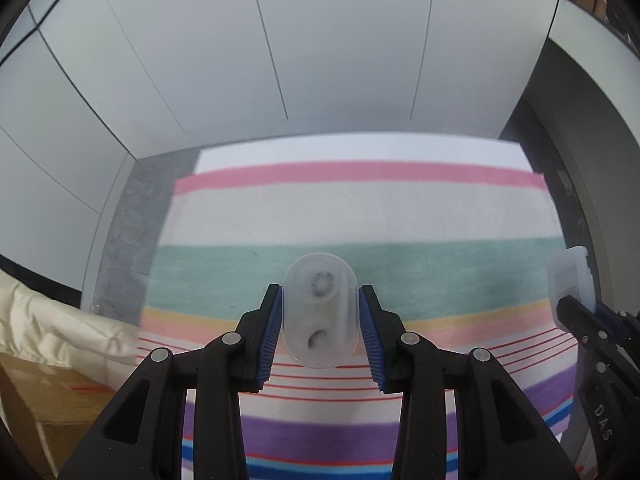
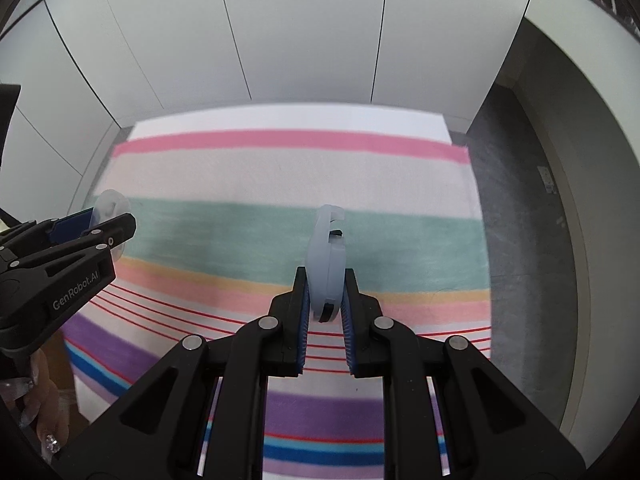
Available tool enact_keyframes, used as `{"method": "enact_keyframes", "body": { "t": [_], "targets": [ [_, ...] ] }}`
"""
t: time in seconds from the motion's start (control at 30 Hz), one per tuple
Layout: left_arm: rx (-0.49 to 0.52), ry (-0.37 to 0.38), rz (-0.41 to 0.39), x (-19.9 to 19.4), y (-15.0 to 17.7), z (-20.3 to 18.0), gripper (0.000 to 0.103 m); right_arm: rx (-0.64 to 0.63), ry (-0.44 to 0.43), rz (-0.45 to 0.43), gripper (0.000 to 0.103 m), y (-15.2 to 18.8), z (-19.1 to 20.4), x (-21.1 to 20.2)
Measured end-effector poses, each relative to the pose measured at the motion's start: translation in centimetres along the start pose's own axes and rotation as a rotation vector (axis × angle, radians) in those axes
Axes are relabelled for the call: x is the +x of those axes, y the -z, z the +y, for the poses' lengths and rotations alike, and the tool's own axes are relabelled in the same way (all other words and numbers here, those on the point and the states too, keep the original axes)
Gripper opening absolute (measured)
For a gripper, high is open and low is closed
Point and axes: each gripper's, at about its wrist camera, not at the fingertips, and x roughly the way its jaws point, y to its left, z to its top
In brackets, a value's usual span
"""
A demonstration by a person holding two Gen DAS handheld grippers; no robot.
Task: Organize objects
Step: 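Lift the clear case and white clip and carry both toward the cardboard box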
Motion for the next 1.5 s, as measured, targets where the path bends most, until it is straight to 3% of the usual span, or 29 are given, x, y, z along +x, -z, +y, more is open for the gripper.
{"method": "enact_keyframes", "body": {
  "t": [0.3,0.63,1.0,1.27,1.5],
  "targets": [
    [-0.008,-0.026,-0.096,-9.0,-1.3,3.1,0.039,-0.042,0.006,-0.100,0.015,-1.6,1.9,-9.4],
    [-0.024,-0.065,-0.176,-16.2,0.0,6.1,0.039,-0.047,-0.016,-0.194,0.015,-2.0,2.8,-17.9],
    [-0.049,-0.049,-0.159,-18.4,3.2,8.7,0.039,-0.066,-0.002,-0.182,0.015,-0.1,4.7,-20.3],
    [-0.060,-0.022,-0.177,-21.1,8.0,11.4,0.039,-0.067,0.033,-0.125,0.015,3.4,5.4,-20.5],
    [-0.095,-0.024,-0.159,-21.1,11.4,14.4,0.039,-0.091,0.037,-0.080,0.015,6.9,7.5,-19.8]
  ]
}}
